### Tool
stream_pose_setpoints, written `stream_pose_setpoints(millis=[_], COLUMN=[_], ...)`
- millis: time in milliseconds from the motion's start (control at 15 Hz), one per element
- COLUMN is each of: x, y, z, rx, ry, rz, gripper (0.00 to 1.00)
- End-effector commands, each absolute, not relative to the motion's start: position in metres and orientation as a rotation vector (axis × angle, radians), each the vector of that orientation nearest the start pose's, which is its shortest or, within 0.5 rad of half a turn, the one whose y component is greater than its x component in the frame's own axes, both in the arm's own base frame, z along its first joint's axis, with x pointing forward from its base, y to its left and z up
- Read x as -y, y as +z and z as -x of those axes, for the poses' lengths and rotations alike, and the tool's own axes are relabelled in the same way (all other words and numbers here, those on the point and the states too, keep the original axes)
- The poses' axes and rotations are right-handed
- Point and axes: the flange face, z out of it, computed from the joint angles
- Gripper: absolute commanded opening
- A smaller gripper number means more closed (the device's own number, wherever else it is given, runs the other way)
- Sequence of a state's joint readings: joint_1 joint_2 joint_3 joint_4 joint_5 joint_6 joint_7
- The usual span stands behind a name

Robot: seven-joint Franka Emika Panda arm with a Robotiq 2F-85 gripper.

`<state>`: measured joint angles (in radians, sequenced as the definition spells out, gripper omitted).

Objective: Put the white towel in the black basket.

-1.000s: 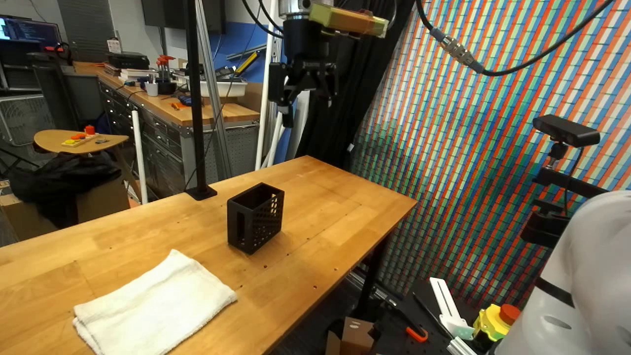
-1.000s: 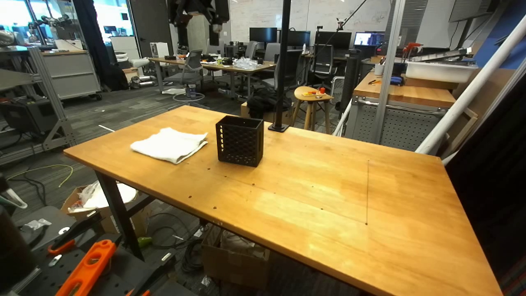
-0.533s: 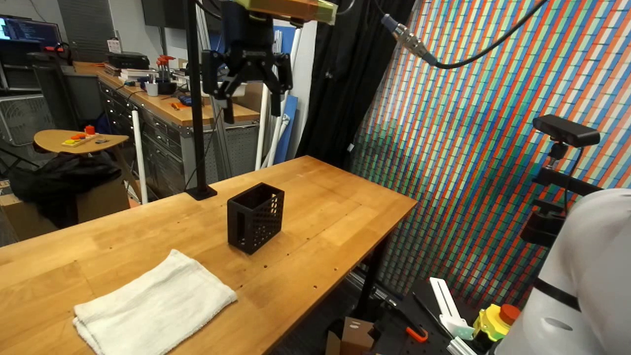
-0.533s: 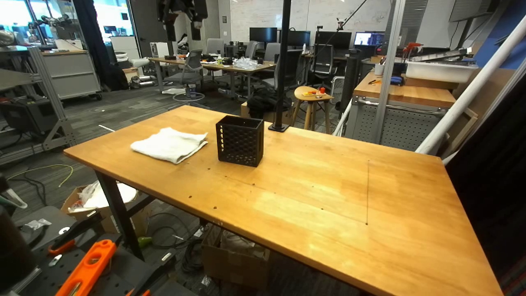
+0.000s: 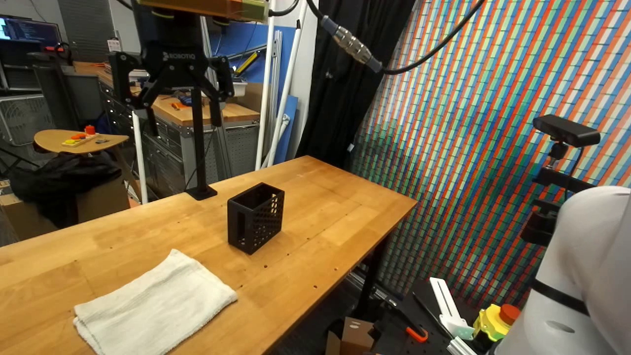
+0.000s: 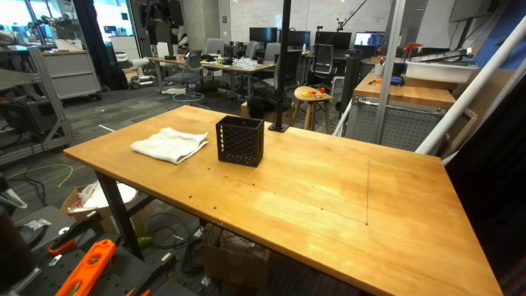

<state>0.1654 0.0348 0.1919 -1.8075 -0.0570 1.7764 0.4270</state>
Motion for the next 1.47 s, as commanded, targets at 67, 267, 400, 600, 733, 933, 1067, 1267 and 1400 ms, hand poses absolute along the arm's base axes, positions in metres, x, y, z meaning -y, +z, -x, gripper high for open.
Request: stream_pose_setpoints(millis=[67, 267, 400, 600, 733, 933, 1067, 1267, 1400], x=[-0.233, -0.257, -0.267, -0.271, -0.270, -0.270, -0.273, -0.275, -0.274], y=[0.513, 0.507, 0.501, 0.478, 0.460, 0.428, 0.406, 0.374, 0.360], z=[-0.543, -0.550, -0.555, -0.557, -0.558, -0.557, -0.558, -0.558, -0.560], rx=[-0.103, -0.048, 0.005, 0.076, 0.118, 0.160, 0.200, 0.263, 0.285], ry=[0.002, -0.088, -0.137, -0.153, -0.129, -0.069, -0.047, -0.023, -0.012], rz=[3.162, 3.147, 3.132, 3.128, 3.128, 3.128, 3.126, 3.136, 3.133], gripper=[1.00, 1.00, 1.00, 1.00, 1.00, 1.00, 1.00, 1.00, 1.00])
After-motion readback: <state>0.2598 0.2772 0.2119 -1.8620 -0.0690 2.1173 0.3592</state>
